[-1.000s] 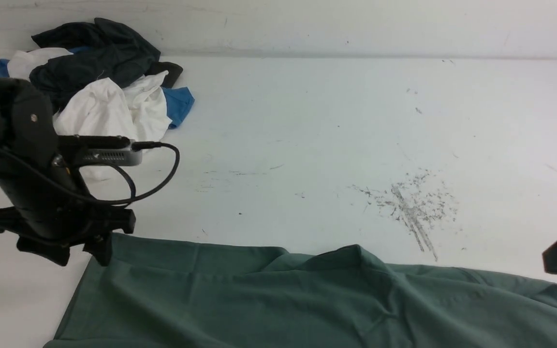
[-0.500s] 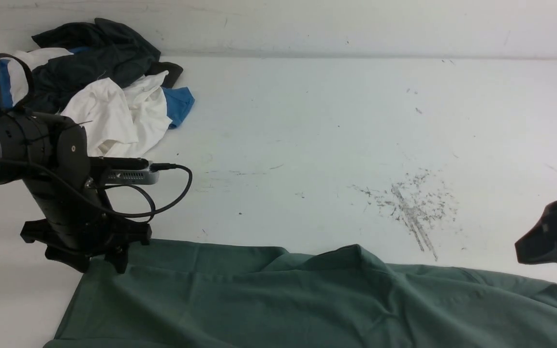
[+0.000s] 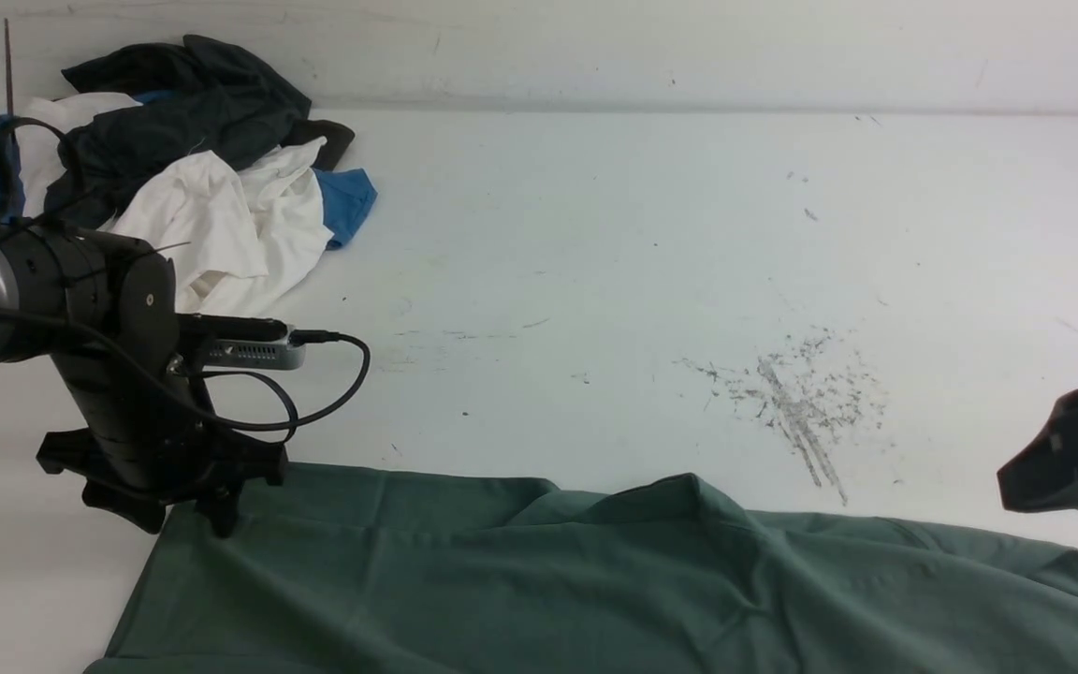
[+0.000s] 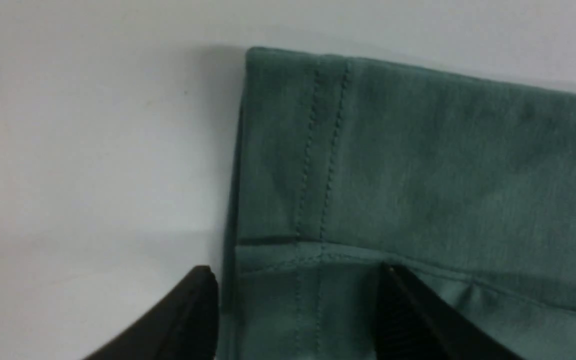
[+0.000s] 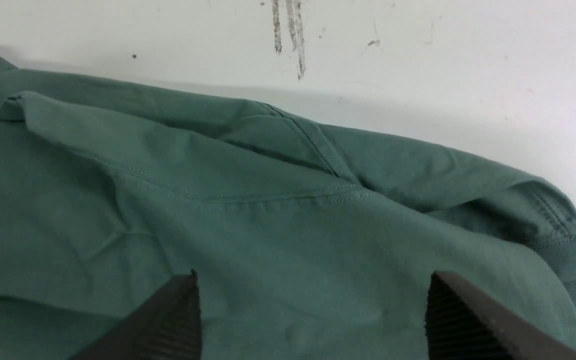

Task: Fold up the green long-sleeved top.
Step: Use both arms to drag the lower edge of the fabric forward and fold it over the upper edge

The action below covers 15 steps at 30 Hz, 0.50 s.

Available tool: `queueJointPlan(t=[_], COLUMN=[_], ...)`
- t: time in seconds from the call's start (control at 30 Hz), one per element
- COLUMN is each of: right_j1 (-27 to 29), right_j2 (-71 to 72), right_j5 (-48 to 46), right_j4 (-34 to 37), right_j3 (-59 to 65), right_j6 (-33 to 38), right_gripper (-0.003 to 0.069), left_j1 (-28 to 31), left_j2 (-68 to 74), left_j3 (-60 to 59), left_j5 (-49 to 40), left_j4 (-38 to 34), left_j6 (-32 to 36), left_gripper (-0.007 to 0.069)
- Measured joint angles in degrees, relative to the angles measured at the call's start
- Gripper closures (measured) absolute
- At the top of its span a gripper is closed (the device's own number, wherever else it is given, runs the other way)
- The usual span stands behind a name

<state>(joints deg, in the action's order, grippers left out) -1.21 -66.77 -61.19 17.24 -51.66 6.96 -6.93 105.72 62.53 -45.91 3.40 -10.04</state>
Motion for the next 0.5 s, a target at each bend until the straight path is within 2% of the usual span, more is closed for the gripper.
queueJointPlan(t=[0.3,0.37,0.5], right_j1=[0.0,0.0,0.0], right_j2=[0.0,0.0,0.0], right_j5=[0.79,0.95,1.15], right_j4=[0.0,0.0,0.0], right_j3=[0.0,0.0,0.0], right_j6=[-0.29,-0.44,-0.6], right_gripper=[0.0104,0.0104,0.0104], left_j1=[-0.06,-0.11,-0.1], left_j2=[-0.69,-0.77,-0.97], left_j3=[0.0,0.05,0.05], left_j5=[-0.62,-0.62,-0.93], left_j4=[-0.12,-0.12,-0.12], left_j6=[1.78,1.92,2.39], left_gripper=[0.0424,0.0449,0.0571])
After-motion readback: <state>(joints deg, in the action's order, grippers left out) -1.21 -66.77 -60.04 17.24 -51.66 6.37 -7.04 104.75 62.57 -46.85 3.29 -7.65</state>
